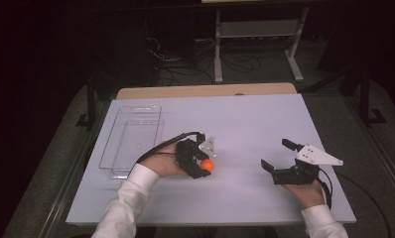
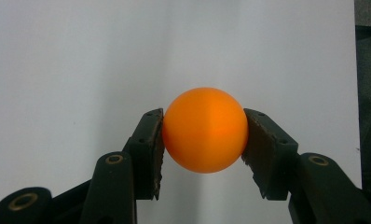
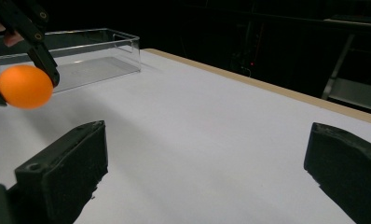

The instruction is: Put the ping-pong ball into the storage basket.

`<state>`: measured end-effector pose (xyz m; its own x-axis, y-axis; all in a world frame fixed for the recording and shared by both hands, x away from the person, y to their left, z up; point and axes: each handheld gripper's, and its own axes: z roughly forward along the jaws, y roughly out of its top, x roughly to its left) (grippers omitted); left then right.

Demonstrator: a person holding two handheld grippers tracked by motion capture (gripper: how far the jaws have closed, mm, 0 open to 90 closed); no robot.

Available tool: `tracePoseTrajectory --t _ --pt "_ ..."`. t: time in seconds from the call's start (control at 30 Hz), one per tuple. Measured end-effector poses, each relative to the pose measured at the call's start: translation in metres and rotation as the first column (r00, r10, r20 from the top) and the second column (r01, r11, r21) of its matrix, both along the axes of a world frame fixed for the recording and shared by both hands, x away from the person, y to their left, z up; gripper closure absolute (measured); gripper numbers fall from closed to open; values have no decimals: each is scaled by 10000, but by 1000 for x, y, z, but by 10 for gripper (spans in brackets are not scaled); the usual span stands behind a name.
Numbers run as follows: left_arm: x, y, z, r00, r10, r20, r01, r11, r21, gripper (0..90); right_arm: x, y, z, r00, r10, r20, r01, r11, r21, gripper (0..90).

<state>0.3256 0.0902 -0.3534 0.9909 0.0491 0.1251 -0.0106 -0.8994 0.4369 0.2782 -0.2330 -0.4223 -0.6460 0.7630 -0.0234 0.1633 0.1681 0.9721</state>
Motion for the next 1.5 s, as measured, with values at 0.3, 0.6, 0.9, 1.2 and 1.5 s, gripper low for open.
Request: tracePoseTrajectory --t 0.3,0.6,0.9,1.2,1.5 --pt "-1 9 12 9996 98 259 -95 9999 -89 507 0 0 0 10000 -15 -2 15 10000 13 0" --pt "2 24 35 9992 271 301 -255 9983 -526 507 0 2 0 10000 10 -32 -11 9999 -110 0" --pt "5 32 51 9981 376 490 -356 9985 -404 507 0 2 0 10000 11 -24 -12 9999 -120 0" --pt "4 43 65 9970 479 603 -454 9981 -424 507 0 2 0 10000 11 -23 -11 9999 -130 0" --pt "11 57 70 9948 756 688 -732 9966 -366 507 0 2 -1 10000 -25 16 26 9998 -189 0"
